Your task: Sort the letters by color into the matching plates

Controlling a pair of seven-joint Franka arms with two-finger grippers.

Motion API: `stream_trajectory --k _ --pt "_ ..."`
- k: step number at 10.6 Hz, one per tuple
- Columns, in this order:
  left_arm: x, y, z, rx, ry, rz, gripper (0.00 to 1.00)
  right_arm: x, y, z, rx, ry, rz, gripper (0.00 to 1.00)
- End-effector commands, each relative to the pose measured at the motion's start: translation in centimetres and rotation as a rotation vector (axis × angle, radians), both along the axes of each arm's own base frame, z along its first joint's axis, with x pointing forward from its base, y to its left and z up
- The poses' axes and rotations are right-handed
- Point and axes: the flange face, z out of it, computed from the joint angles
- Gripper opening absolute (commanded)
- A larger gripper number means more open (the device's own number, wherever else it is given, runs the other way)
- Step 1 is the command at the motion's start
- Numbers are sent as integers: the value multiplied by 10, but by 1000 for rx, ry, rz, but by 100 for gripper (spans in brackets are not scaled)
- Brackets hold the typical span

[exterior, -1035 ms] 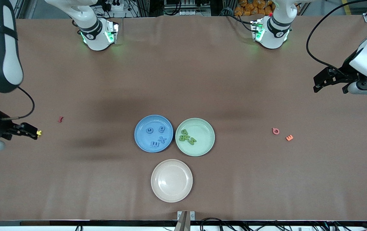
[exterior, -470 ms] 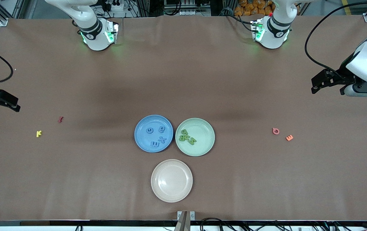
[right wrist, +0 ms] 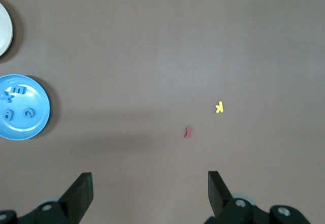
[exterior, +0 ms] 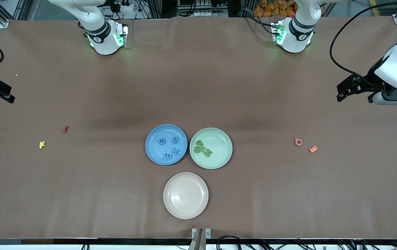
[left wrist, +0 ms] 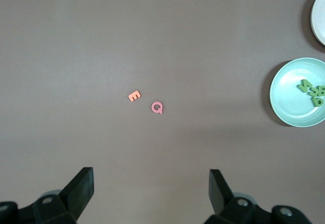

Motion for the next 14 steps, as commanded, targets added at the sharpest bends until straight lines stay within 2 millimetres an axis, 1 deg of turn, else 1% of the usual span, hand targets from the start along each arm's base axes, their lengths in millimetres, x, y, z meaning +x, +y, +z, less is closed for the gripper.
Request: stream_trajectory --k 1,2,4,6,9,12,14 --pt "2 2 5 -21 -18 -19 100 -6 18 3 3 13 -33 100" --pt "2 2 5 -20 -18 -18 100 -4 19 1 3 13 -31 100" --pt "2 2 5 -20 -20 -18 100 -5 21 4 3 16 -36 100" --pt "4 -1 8 -17 -38 -22 100 -5 23 4 6 18 -82 100" --pt "4 -1 11 -17 -49 -24 100 -2 22 -1 5 19 -88 100" --pt "3 -3 12 -16 -49 -27 100 -2 18 0 5 18 -94 100" --pt "3 -4 10 -16 -43 -28 100 -2 17 4 5 12 -96 100"
